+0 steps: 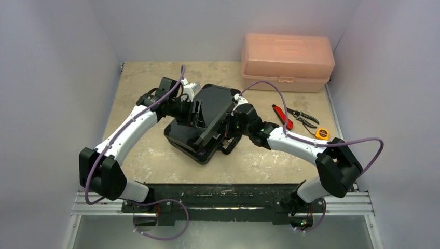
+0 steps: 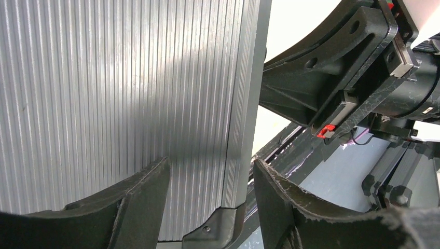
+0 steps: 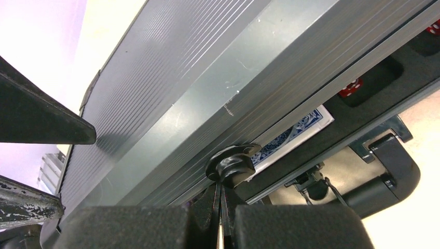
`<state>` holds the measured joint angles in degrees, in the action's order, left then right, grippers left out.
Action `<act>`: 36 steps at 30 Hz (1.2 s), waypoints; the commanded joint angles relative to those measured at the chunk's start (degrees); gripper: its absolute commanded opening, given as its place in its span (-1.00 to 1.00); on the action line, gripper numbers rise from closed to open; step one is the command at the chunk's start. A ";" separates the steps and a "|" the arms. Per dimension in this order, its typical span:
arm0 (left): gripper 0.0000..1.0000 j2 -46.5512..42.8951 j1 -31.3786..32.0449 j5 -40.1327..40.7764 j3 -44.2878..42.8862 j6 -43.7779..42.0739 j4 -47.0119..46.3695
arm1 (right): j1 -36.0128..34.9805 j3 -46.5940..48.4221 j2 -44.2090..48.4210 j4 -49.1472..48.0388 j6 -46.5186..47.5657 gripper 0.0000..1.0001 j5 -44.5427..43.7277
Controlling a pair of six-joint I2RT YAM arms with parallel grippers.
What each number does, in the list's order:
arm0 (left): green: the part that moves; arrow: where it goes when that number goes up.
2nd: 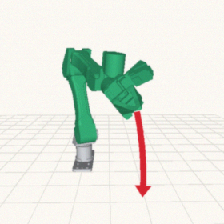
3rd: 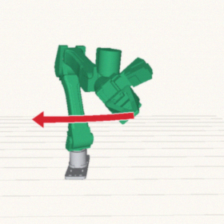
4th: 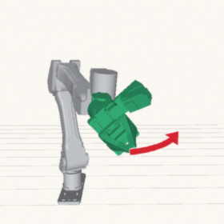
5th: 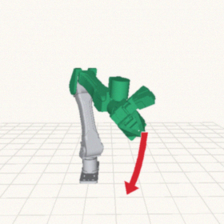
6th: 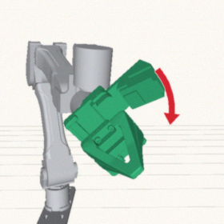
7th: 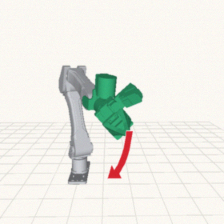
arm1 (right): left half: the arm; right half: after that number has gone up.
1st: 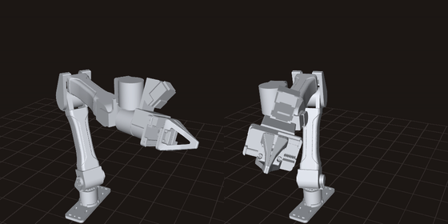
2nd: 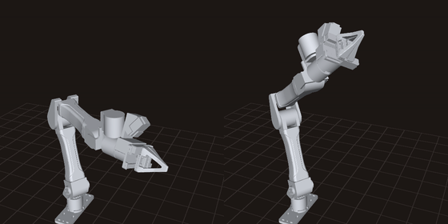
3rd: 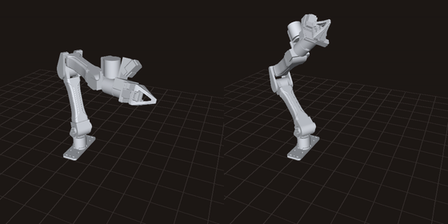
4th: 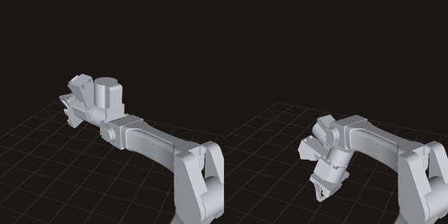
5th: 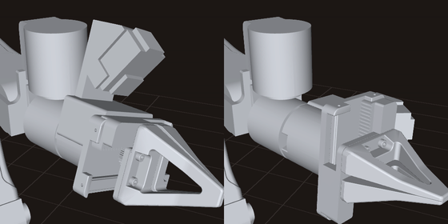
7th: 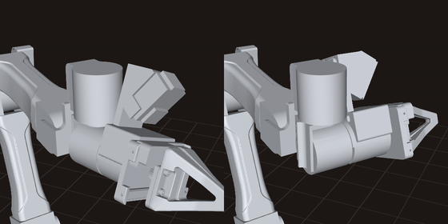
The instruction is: Pack up texas hold em set
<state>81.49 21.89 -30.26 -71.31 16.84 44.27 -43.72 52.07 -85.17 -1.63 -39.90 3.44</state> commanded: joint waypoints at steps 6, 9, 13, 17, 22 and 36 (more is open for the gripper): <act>0.13 2.12 1.96 -0.08 -1.02 -1.04 -2.28 | 0.11 -0.24 5.01 0.71 0.42 -1.00 -3.35; 0.12 2.59 2.32 0.03 -1.03 -0.93 -2.53 | 0.13 -0.81 7.05 1.45 0.46 -1.00 -4.85; 0.11 3.12 2.63 0.05 -1.05 -0.83 -2.75 | 0.22 -1.27 9.81 4.17 0.45 -1.00 -6.70; 0.11 3.56 2.97 0.03 -1.14 -0.76 -2.81 | 0.31 -1.34 12.81 7.10 0.44 -1.00 -8.89; 0.11 3.70 3.29 0.11 -1.33 -0.75 -2.83 | 0.40 -1.88 17.78 12.05 -0.39 -1.00 -14.06; 0.11 3.57 4.71 2.10 -3.50 -0.92 -1.54 | 6.85 -4.61 28.29 20.08 1.17 0.42 -24.63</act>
<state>85.27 25.80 -29.36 -71.79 16.86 43.81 -40.56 49.36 -57.28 16.95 -39.66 -19.55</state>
